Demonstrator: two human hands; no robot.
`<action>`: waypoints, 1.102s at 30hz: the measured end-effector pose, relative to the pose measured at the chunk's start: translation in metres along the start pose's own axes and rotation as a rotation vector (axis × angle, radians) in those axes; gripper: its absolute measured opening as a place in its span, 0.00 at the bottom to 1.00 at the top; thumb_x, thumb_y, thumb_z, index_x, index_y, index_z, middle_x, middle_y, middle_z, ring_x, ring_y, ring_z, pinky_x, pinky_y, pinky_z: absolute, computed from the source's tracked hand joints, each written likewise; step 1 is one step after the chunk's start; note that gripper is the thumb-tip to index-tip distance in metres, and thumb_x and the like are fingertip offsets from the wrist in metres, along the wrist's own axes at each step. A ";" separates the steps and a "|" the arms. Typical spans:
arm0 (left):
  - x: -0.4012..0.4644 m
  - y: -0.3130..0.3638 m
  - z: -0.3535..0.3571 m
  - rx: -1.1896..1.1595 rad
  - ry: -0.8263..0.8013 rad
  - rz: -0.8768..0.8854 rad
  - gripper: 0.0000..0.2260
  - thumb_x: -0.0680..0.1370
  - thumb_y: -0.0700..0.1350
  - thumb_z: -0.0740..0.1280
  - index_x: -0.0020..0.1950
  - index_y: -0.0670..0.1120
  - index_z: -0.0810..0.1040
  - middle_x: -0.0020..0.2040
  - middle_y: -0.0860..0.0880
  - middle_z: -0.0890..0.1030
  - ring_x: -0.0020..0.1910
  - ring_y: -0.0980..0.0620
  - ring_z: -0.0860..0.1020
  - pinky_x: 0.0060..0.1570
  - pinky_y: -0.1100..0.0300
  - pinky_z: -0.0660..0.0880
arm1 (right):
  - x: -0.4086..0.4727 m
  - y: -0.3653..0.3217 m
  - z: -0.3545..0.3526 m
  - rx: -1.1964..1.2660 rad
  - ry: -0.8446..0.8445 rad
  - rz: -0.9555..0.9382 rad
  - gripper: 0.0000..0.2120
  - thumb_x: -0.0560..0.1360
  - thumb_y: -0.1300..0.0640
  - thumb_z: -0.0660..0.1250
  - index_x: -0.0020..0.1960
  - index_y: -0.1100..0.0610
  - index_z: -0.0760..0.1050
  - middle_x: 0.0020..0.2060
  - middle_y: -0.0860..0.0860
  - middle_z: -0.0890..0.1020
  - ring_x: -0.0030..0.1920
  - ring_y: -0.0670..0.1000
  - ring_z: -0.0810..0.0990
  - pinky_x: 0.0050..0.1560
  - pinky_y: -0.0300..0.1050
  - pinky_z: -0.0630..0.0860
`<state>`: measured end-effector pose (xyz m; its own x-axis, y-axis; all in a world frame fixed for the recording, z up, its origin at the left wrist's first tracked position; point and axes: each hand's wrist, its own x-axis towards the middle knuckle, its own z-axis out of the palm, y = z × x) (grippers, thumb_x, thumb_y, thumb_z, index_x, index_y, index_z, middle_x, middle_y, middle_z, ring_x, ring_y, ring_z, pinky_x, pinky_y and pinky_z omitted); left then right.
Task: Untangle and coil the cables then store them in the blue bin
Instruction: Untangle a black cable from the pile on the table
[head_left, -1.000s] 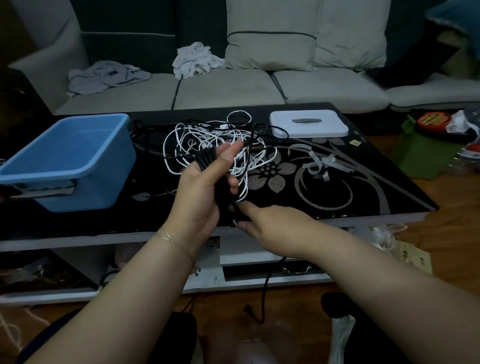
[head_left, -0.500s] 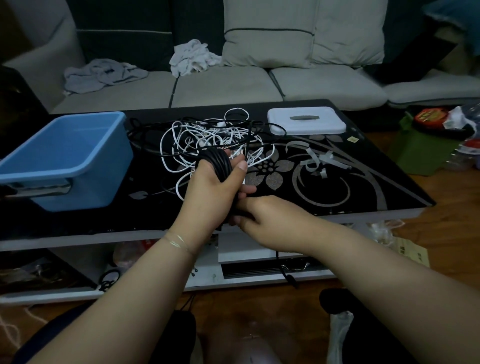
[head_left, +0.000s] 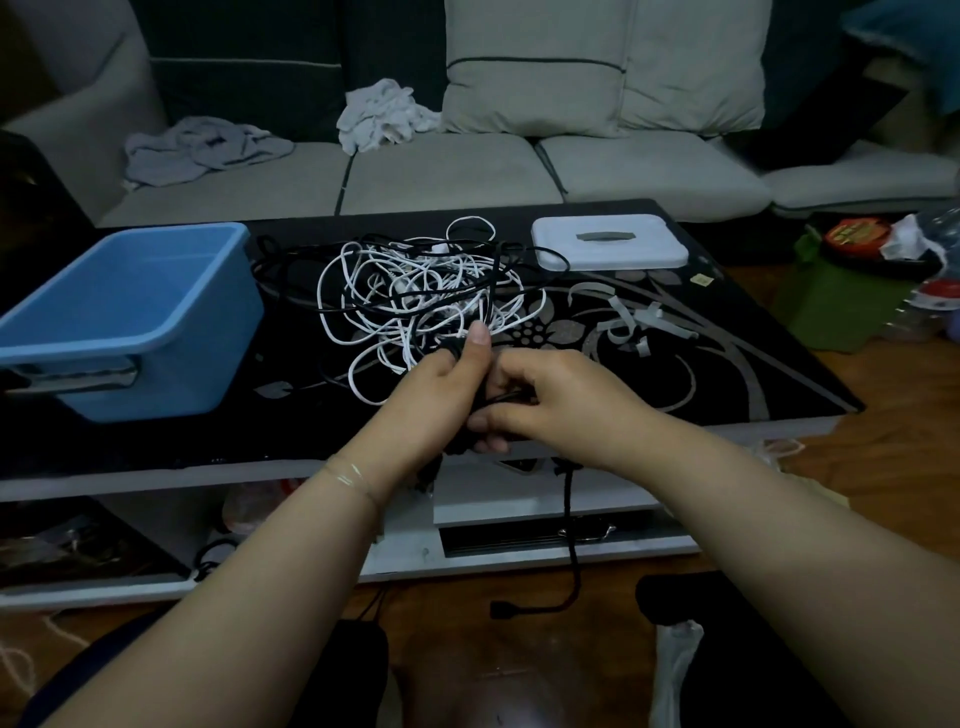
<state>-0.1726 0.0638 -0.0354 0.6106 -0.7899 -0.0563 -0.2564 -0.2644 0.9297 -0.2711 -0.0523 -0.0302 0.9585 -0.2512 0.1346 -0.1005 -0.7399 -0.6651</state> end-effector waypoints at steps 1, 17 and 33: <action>-0.003 0.003 0.001 -0.024 -0.051 0.006 0.40 0.75 0.69 0.49 0.45 0.33 0.80 0.33 0.36 0.82 0.31 0.42 0.81 0.42 0.50 0.79 | 0.001 0.002 0.000 0.057 -0.007 -0.001 0.10 0.70 0.45 0.71 0.41 0.50 0.74 0.35 0.44 0.82 0.42 0.46 0.80 0.49 0.54 0.77; -0.009 0.009 0.002 -0.168 -0.147 0.129 0.09 0.74 0.46 0.69 0.39 0.40 0.78 0.23 0.49 0.76 0.20 0.55 0.70 0.32 0.60 0.68 | 0.015 0.020 -0.013 0.255 0.074 -0.008 0.11 0.78 0.53 0.64 0.57 0.56 0.76 0.38 0.43 0.83 0.42 0.40 0.80 0.48 0.38 0.75; -0.015 0.007 0.002 -0.529 -0.336 0.158 0.24 0.68 0.63 0.63 0.51 0.46 0.82 0.33 0.48 0.82 0.19 0.59 0.67 0.25 0.68 0.68 | 0.013 0.013 -0.007 0.583 0.242 -0.011 0.20 0.75 0.47 0.61 0.37 0.65 0.71 0.26 0.51 0.72 0.28 0.45 0.70 0.31 0.36 0.67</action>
<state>-0.1851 0.0722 -0.0287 0.3054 -0.9500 0.0647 0.1325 0.1097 0.9851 -0.2624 -0.0698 -0.0317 0.8645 -0.4297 0.2606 0.1363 -0.2986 -0.9446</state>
